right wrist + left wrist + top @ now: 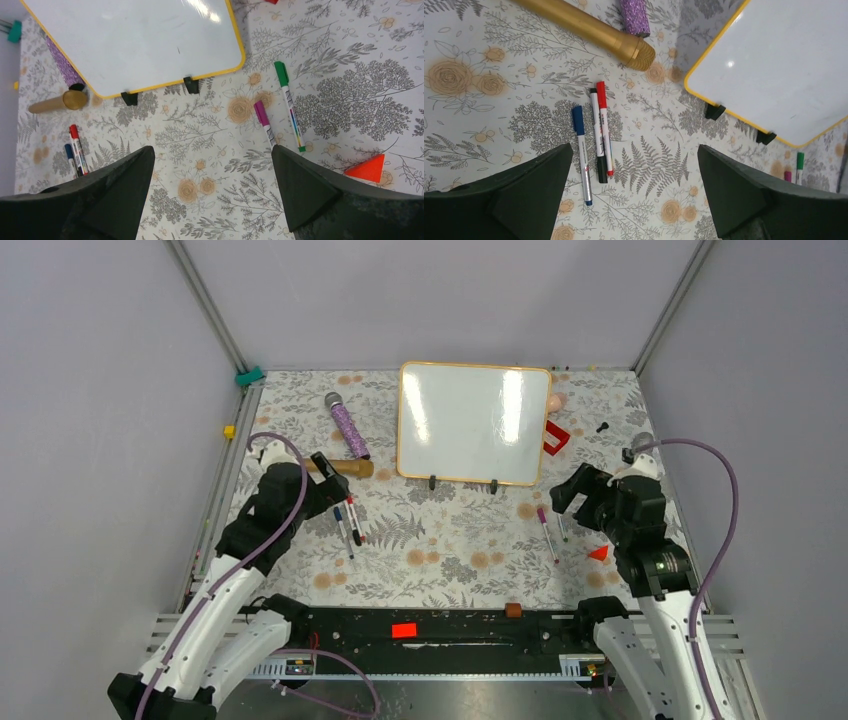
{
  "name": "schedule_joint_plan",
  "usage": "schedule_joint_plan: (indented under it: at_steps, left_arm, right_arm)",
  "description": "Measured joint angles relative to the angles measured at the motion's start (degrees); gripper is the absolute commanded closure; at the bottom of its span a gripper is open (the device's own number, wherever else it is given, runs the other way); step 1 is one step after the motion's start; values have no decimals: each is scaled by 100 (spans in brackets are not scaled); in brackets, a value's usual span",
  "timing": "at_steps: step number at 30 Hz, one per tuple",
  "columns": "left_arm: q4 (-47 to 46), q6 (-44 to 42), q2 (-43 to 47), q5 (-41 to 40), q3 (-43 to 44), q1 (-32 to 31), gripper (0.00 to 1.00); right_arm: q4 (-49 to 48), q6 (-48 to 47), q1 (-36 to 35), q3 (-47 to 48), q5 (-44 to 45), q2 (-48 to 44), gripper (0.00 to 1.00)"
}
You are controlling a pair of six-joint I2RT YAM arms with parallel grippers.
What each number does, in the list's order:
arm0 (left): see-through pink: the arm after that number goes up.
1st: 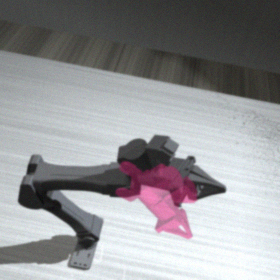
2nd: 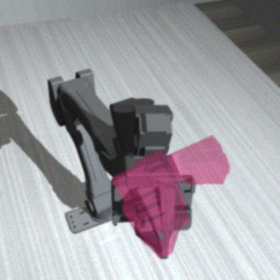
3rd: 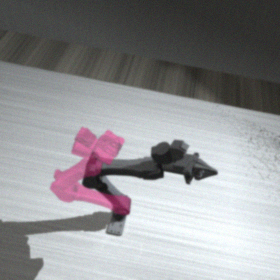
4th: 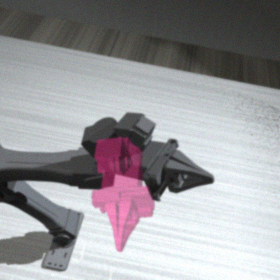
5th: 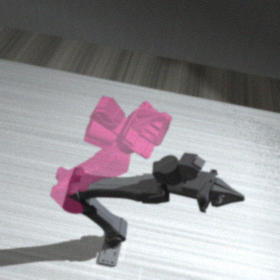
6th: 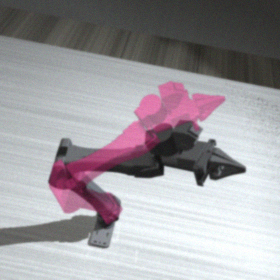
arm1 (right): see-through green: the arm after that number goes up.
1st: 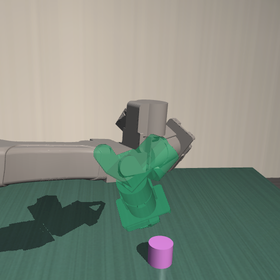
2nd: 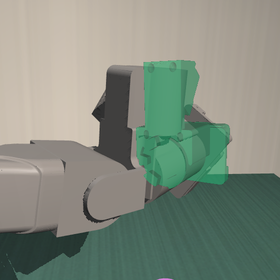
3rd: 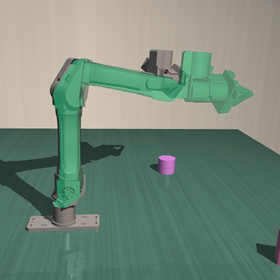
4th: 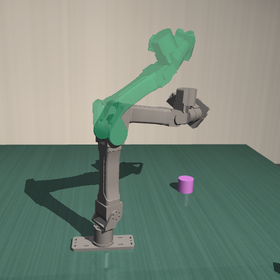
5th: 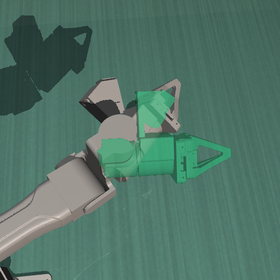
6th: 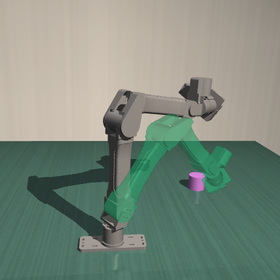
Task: Write a sentence on the whiteboard
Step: Open the whiteboard marker at the center of the board.
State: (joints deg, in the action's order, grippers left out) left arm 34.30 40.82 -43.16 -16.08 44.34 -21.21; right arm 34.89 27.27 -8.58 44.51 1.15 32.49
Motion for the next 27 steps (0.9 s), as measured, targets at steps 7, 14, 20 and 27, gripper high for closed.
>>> schedule_joint_plan:
  at_steps: [7,14,20,27]
  left_arm:
    - [-249,-470,146,719,-455,-2,1]
    - [-413,-505,-111,1416,-750,0,1]
    - [-695,-629,-157,1987,-750,-2,2]
    - [-748,-850,-85,2173,-750,0,4]
  right_arm:
    - [20,-321,-44,-22,-433,798,20]
    - [-37,-590,-1360,-39,289,2323,31]
    - [-345,-560,-1456,-363,782,3152,41]
    - [-442,-343,-1456,-243,1283,4000,51]
